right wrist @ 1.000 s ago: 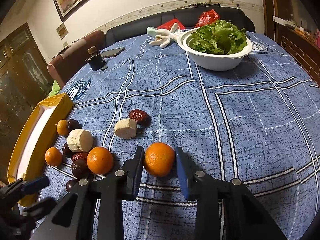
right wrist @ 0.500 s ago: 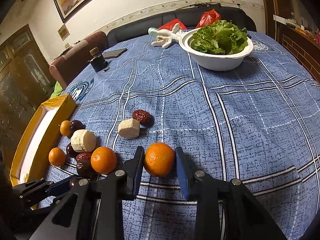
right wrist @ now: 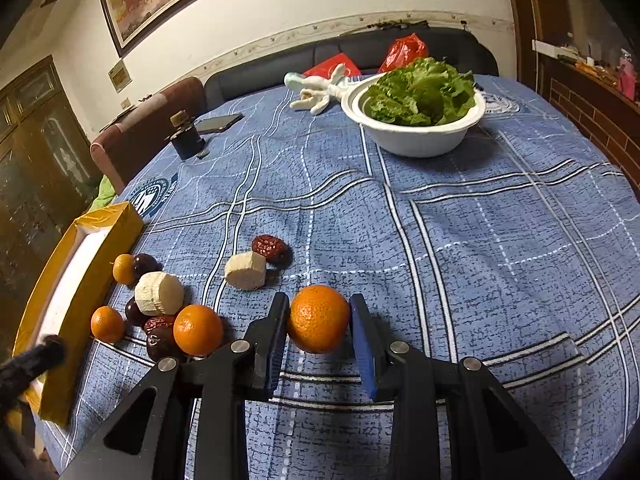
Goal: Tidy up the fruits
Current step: 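Release the orange into the tray with the right tool while the left tool releases the plum there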
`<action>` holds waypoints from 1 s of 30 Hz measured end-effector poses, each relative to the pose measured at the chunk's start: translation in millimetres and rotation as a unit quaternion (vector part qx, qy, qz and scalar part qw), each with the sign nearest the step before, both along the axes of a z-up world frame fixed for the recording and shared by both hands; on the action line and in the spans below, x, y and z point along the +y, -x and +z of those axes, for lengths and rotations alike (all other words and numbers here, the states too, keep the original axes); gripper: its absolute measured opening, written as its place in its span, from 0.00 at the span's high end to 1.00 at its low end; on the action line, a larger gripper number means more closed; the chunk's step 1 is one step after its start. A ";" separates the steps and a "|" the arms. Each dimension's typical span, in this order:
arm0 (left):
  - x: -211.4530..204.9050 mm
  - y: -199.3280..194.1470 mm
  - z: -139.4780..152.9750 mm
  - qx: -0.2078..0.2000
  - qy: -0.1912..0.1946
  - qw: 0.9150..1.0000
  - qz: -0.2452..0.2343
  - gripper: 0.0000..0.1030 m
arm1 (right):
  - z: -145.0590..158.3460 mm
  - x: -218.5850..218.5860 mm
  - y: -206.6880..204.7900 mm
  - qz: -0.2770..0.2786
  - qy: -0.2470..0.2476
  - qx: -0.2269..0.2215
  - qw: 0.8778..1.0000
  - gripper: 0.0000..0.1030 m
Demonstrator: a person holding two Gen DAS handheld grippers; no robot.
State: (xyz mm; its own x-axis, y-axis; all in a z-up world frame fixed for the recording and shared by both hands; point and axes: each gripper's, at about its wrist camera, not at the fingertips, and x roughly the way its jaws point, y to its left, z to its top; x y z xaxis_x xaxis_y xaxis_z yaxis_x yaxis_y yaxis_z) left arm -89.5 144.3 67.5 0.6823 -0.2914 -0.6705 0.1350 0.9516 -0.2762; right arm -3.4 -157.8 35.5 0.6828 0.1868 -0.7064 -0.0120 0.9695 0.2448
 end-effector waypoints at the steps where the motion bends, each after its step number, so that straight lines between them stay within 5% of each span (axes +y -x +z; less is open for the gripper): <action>1: 11.5 4.0 3.7 -0.005 0.001 1.000 0.013 0.77 | 1.5 0.4 1.2 -0.001 0.006 -0.005 1.000 0.68; 8: 99.4 25.7 17.1 -0.024 -0.006 0.993 0.113 0.77 | 31.1 33.1 19.5 0.031 0.011 -0.027 0.999 0.67; 14: 144.7 32.3 3.3 -0.005 0.001 0.986 0.169 0.77 | 59.8 119.5 38.3 0.145 0.011 -0.042 0.988 0.67; 22: 175.7 28.4 -14.5 0.024 0.001 0.981 0.194 0.77 | 52.9 229.5 49.4 0.266 -0.008 -0.001 0.964 0.67; 30: 190.4 35.0 -18.4 0.025 0.035 0.979 0.198 0.75 | 36.8 288.8 56.1 0.313 0.009 0.022 0.950 0.66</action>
